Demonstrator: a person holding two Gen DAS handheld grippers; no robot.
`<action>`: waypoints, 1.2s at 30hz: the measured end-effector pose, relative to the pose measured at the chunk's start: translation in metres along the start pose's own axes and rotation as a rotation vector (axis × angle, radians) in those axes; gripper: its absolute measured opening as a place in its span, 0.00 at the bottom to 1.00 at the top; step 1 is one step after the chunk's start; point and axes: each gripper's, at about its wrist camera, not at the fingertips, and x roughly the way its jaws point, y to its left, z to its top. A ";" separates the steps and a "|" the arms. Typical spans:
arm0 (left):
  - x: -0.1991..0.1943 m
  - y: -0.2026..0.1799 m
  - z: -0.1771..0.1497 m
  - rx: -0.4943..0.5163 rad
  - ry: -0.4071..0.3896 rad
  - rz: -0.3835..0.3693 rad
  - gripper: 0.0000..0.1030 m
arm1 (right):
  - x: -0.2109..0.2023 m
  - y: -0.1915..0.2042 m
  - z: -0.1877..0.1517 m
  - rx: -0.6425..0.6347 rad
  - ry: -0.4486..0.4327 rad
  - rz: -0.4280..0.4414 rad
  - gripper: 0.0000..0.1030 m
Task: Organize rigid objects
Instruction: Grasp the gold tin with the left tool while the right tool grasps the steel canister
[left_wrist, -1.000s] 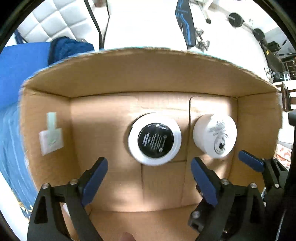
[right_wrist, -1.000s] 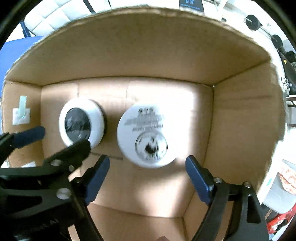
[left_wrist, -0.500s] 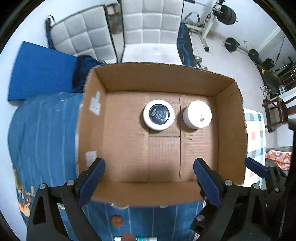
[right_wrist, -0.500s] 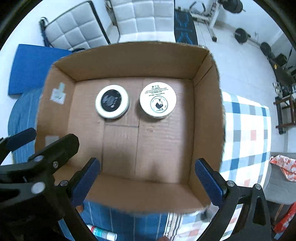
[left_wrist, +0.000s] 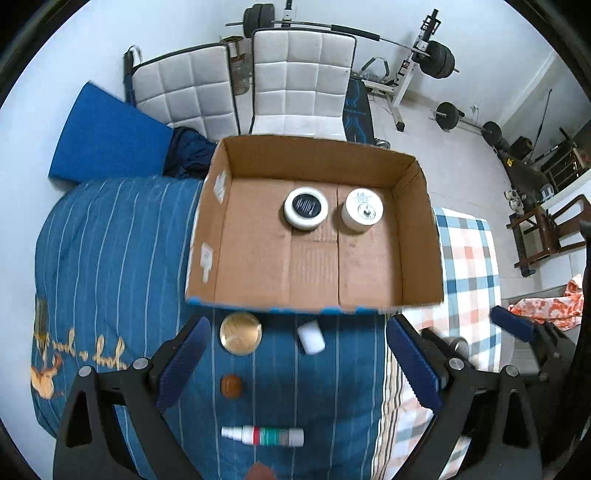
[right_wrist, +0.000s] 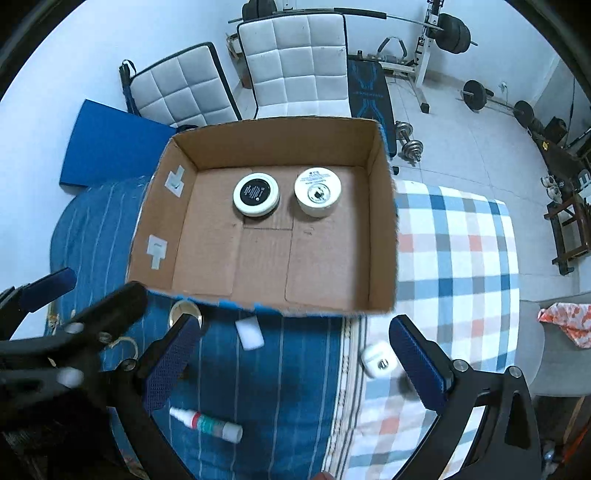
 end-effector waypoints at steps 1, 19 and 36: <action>-0.001 0.006 -0.007 -0.014 0.008 0.004 0.95 | -0.005 -0.007 -0.008 0.005 0.006 -0.009 1.00; 0.152 0.085 -0.066 -0.221 0.314 0.083 0.95 | 0.142 -0.175 -0.099 0.285 0.313 -0.207 1.00; 0.245 0.070 -0.049 -0.108 0.405 0.176 0.61 | 0.183 -0.201 -0.109 0.351 0.402 -0.193 0.71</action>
